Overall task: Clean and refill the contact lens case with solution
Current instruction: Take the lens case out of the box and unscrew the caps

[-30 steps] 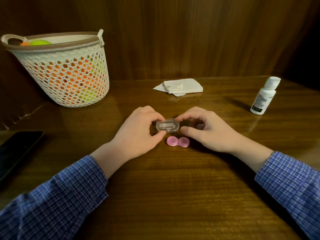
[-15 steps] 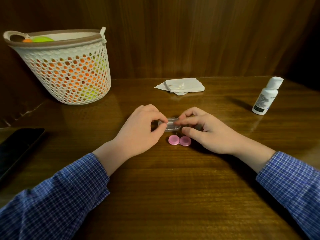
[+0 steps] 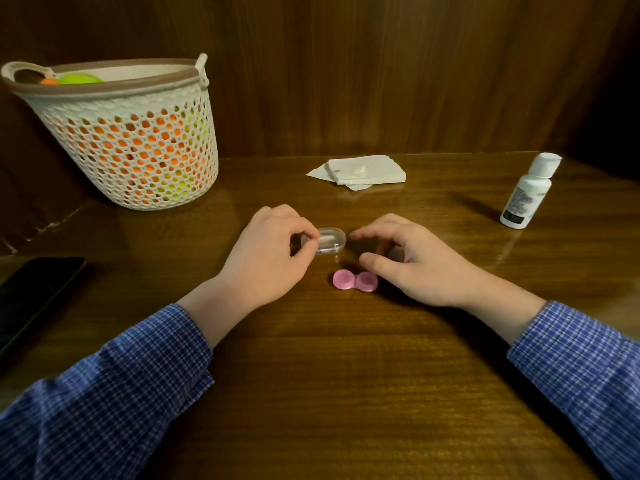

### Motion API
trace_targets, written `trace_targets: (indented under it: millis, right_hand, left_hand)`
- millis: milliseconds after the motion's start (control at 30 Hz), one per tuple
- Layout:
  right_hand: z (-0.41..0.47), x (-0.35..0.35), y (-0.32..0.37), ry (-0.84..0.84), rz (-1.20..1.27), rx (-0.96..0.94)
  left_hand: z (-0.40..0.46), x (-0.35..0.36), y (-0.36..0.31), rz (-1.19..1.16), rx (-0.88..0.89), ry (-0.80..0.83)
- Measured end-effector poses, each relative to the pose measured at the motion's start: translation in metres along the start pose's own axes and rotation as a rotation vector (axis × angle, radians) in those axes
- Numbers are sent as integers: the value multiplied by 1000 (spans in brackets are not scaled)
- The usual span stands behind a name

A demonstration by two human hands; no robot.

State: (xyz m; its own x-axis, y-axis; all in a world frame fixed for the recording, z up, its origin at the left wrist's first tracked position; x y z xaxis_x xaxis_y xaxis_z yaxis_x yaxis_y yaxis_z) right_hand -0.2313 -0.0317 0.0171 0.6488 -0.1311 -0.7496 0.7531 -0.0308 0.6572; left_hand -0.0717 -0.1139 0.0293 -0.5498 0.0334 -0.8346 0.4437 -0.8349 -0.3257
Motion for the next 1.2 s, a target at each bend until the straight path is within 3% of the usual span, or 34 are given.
trace_targets:
  millis: [233,367,467,600,1000,1200]
  right_hand:
    - [-1,-7,-3,-40,-22,33]
    - [-5,-9,3,-41,-62,0]
    - [-14,-11,9,-22,-72,-44]
    - [-20,-6,13,11,-142,-65]
    - [-22,6,19,66,-217,-108]
    - [-18,4,15,61,-78,-64]
  left_hand:
    - [2,-10,15,159,-40,-10]
    - [1,-22,-1,38,6,-113]
    - [-2,-4,-26,-163,128,47]
    - [-11,22,-46,-231,251,231]
    - [-11,20,-46,-255,258,225]
    - [-10,22,-37,-313,160,224]
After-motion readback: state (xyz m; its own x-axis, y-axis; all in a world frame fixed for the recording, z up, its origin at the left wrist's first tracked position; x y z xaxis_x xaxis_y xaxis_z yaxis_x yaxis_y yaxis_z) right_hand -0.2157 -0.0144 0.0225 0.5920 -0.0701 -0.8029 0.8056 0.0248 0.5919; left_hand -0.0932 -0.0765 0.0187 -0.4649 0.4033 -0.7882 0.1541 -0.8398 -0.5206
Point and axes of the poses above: each hand's wrist, its own z-axis towards the middle knuckle, its own x-axis out of the palm, y = z × x, the point moved 9 cm from there along z, towards the middle knuckle, and after that the axes turned 11 degrees about x, right-handed, at the moved point
